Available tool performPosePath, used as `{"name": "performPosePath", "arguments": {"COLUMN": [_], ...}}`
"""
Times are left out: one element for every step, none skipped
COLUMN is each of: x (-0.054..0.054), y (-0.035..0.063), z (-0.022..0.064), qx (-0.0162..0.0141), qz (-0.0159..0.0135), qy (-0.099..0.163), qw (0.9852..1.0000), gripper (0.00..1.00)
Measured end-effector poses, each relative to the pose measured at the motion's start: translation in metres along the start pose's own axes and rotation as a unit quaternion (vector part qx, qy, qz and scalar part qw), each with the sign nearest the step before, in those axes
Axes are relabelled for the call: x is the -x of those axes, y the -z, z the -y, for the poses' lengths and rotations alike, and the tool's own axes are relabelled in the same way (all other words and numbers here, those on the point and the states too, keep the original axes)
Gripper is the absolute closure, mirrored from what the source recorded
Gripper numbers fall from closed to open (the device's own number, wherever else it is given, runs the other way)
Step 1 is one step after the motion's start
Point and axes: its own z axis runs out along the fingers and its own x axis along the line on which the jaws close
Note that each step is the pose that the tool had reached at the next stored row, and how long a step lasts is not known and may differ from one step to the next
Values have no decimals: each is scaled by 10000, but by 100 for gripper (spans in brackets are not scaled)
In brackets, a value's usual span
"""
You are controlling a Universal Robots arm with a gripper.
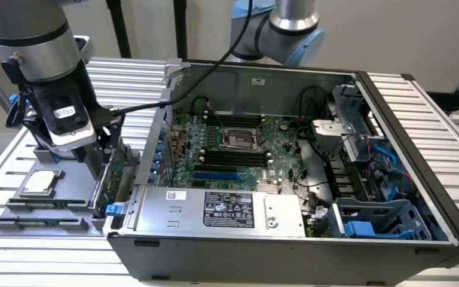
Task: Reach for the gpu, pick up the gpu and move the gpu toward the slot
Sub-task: 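Pick up the gpu and move the gpu toward the slot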
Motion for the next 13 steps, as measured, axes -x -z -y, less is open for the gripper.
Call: {"name": "performPosePath", "arguments": {"x": [0, 0, 0, -1, -1, -1, -1, -1, -1, -1, -1, -2, -2], "y": [-19, -37, -56, -74, -92, -110, -127, -147, -165, -182, -200, -218, -238], "z": [0, 1, 1, 2, 2, 3, 4, 4, 4, 4, 3, 0, -4], "qx": [0, 0, 0, 0, 0, 0, 0, 1, 0, 0, 0, 0, 0], "qz": [5, 9, 13, 17, 21, 25, 27, 29, 29, 29, 29, 29, 29], "qy": [0, 0, 0, 0, 0, 1, 1, 1, 1, 1, 1, 0, 0], "qw": [10000, 10000, 10000, 10000, 10000, 10000, 10000, 10000, 10000, 10000, 10000, 10000, 10000], "gripper": [52, 52, 52, 52, 52, 52, 52, 52, 52, 52, 52, 52, 52]}}
